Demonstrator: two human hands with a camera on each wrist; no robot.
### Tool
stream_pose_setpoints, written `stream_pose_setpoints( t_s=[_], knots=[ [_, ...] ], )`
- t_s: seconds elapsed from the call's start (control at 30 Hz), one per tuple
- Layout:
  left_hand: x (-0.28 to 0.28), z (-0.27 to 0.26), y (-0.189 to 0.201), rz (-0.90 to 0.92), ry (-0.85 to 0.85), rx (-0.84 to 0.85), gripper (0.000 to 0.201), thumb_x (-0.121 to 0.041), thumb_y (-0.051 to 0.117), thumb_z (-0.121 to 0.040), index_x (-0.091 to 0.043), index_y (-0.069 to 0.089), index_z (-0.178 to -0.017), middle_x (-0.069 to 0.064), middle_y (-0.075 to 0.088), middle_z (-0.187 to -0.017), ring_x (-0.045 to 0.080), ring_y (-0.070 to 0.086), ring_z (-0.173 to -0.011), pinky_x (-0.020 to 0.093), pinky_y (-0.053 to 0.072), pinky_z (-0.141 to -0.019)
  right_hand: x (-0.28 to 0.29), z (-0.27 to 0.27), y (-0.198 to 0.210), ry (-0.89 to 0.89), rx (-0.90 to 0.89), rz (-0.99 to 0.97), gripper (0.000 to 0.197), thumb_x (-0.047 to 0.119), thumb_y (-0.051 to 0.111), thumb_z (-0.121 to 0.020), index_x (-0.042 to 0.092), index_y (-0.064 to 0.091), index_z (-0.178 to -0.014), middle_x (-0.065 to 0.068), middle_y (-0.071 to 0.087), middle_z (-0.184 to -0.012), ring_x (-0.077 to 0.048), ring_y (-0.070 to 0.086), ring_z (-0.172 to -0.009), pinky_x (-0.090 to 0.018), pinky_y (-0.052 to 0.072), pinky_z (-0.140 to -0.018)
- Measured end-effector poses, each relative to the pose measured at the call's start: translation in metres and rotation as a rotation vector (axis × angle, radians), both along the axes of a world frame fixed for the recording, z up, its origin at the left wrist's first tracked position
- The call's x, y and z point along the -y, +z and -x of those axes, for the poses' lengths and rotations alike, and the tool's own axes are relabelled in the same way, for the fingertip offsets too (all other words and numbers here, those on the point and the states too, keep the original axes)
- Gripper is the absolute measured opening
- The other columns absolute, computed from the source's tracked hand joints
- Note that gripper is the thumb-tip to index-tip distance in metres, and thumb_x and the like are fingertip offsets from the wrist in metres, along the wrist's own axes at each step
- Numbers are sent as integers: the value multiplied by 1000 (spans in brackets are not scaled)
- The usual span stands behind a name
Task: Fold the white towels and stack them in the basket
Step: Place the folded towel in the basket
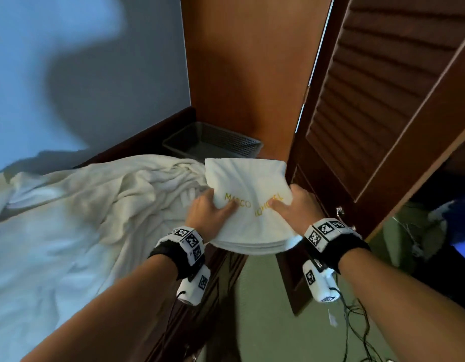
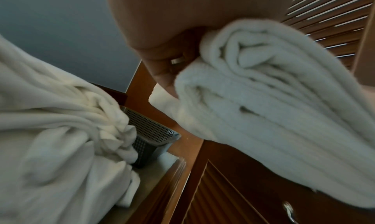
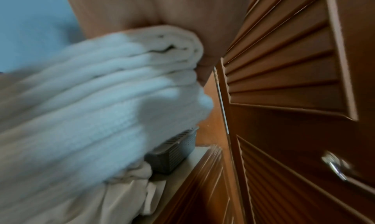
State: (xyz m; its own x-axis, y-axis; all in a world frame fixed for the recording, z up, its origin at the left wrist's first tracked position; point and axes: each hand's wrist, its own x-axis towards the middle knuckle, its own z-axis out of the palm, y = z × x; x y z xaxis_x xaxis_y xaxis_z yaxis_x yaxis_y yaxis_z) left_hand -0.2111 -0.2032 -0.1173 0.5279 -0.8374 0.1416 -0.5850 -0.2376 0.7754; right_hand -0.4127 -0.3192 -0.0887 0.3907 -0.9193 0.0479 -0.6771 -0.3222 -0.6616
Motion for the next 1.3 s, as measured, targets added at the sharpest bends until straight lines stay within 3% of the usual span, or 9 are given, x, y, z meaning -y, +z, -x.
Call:
stream_pose_setpoints(
  t_s=[0.2, 0.43, 0.53, 0.63, 0.8, 0.97, 1.13, 1.3],
  knots=[
    [119, -37, 15, -60, -21, 8, 52, -68, 62, -84, -19, 64, -101, -2, 69, -100, 20, 65, -93, 43, 53, -83, 114, -32, 16, -33, -24, 5, 37, 42, 75, -80, 12, 59, -94, -9, 68, -97, -30, 64, -91, -34, 49, -76],
    [195, -82, 22, -66, 49, -32, 46, -57, 67, -86, -11, 64, -95, 2, 70, -93, 20, 65, -87, 42, 53, -78, 203, -91, 19, 46, -72, 52, 36, 40, 75, -81, 12, 54, -86, -13, 67, -91, -33, 64, -87, -35, 44, -67],
    [221, -109, 19, -76, 91, -60, 63, -72, 60, -75, -13, 64, -94, 1, 70, -92, 20, 66, -85, 44, 55, -78, 237, -124, 16, 104, -94, 47, 33, 39, 73, -83, 16, 50, -87, -12, 65, -92, -33, 62, -87, -31, 37, -66],
    [253, -137, 13, -109, 149, -54, 71, -81, 50, -66, -15, 63, -91, -1, 69, -91, 21, 65, -87, 44, 56, -78, 280, -160, 8, 147, -99, 39, 32, 40, 73, -82, 17, 52, -90, -11, 67, -95, -32, 63, -88, -32, 40, -67],
    [314, -185, -7, -172, 225, -101, 50, -63, 66, -84, -15, 61, -95, 0, 67, -96, 21, 64, -90, 42, 55, -80, 358, -224, -10, 229, -154, 44, 34, 44, 72, -81, 15, 54, -85, -9, 66, -91, -31, 63, -83, -35, 47, -68],
    [364, -211, -32, -232, 257, -267, 45, -45, 75, -85, -13, 59, -112, 1, 67, -111, 22, 64, -103, 41, 54, -91, 434, -280, -28, 333, -274, 10, 33, 46, 69, -83, 18, 52, -86, -5, 64, -90, -30, 64, -84, -38, 53, -73],
    [393, -231, -58, -199, 369, -477, 59, -52, 73, -73, -12, 60, -114, 2, 69, -114, 22, 67, -104, 45, 57, -92, 485, -335, -52, 460, -370, 7, 30, 43, 68, -85, 19, 50, -87, -4, 62, -88, -29, 63, -81, -38, 53, -72],
    [406, -249, -87, -165, 499, -626, 57, -48, 74, -72, -12, 63, -115, 2, 71, -114, 21, 69, -102, 46, 58, -90, 509, -383, -80, 571, -392, 10, 31, 44, 69, -84, 21, 49, -92, -9, 65, -98, -32, 64, -88, -38, 51, -73]
  ],
)
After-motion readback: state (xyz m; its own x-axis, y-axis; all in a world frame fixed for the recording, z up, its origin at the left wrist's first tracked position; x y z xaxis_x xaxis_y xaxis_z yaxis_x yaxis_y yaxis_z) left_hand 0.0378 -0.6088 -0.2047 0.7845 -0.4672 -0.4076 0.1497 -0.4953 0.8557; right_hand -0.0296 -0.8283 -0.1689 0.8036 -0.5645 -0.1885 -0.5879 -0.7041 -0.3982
